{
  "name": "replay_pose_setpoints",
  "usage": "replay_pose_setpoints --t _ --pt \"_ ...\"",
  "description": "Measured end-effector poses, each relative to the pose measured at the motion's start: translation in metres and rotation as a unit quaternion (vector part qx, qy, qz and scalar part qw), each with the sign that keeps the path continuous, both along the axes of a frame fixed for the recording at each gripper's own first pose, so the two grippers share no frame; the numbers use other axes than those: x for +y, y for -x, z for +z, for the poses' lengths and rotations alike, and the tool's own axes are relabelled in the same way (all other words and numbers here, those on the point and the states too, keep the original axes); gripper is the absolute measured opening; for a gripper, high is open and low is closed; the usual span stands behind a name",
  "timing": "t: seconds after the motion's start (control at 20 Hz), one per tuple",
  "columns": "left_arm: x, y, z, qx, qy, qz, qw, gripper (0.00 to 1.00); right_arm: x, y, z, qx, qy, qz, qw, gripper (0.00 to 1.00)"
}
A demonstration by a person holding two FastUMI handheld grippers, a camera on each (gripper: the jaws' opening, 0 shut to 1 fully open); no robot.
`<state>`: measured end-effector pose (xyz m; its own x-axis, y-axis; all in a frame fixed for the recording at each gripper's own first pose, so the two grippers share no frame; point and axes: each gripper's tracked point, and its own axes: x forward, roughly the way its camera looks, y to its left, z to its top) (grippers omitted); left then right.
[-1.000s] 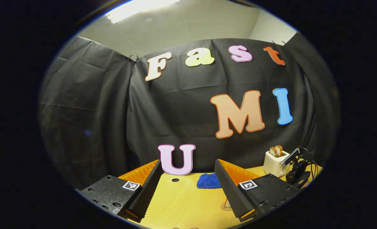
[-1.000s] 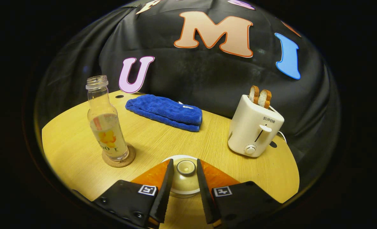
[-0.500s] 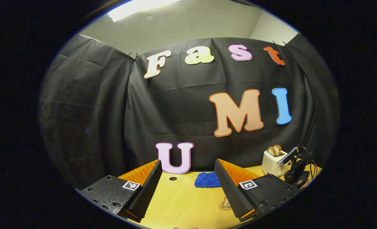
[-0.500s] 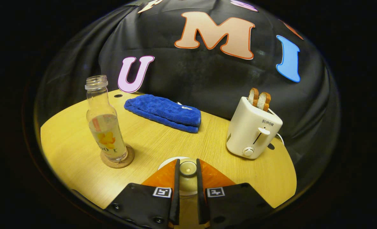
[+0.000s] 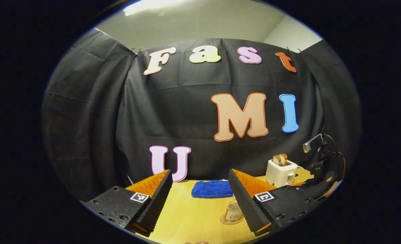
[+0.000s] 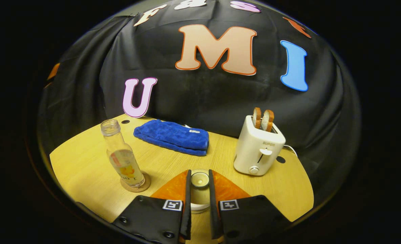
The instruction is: Open the teacup lid with one hand, grasp the water bottle and pour water into the teacup with the other hand; after pouring, place the water bottle on the coaster and then close the teacup lid.
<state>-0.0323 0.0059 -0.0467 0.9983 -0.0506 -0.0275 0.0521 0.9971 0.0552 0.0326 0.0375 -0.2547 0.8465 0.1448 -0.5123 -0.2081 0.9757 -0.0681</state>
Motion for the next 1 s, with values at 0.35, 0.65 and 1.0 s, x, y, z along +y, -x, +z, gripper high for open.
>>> replay_pose_setpoints --t 0.35,0.65,1.0 --pt "-0.025 -0.016 -0.059 0.033 0.006 -0.044 0.998 0.97 -0.042 0.018 0.053 -0.024 0.001 -0.046 0.999 0.24" --pt "-0.043 -0.026 -0.105 0.062 0.009 -0.072 0.995 0.97 -0.061 0.034 0.072 -0.023 -0.001 -0.065 0.998 0.25" --pt "-0.066 -0.036 -0.174 0.105 0.016 -0.110 0.988 0.98 -0.076 0.048 0.059 -0.003 0.010 -0.089 0.996 0.24"
